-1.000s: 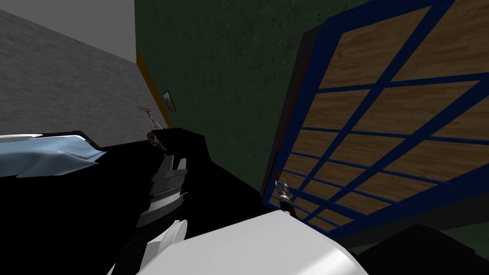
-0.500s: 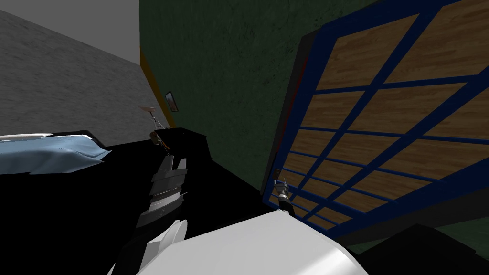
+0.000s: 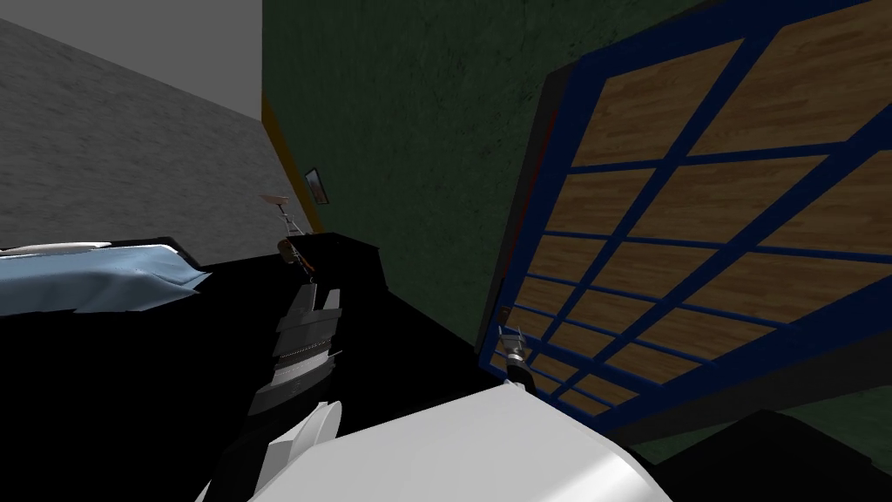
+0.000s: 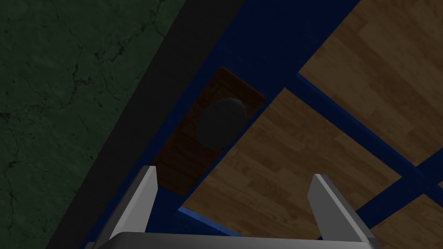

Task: Pull the door open

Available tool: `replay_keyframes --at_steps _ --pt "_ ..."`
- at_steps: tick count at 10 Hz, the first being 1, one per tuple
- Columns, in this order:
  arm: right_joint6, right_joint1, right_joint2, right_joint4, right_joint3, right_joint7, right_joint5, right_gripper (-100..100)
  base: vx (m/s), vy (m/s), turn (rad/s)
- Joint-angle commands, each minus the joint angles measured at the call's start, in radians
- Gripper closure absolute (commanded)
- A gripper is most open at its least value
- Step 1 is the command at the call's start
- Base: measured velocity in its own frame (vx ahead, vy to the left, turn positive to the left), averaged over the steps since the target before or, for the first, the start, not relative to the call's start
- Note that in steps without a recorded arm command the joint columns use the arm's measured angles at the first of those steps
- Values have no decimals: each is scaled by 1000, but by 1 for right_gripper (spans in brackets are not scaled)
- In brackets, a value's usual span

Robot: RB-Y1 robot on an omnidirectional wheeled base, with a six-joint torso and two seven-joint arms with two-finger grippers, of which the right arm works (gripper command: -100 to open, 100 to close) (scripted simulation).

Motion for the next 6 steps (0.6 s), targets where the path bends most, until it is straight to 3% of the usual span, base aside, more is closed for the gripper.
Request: replay_keyframes --at_steps 1,5,6 --pt "1 0 1 -4 4 -35 -9 -100 -51 5 8" --pt "-3 -6 3 -7 27 -152 -50 -100 -45 11 19" --pt "-3 -6 3 -7 27 -157 -50 -100 -31 9 9"
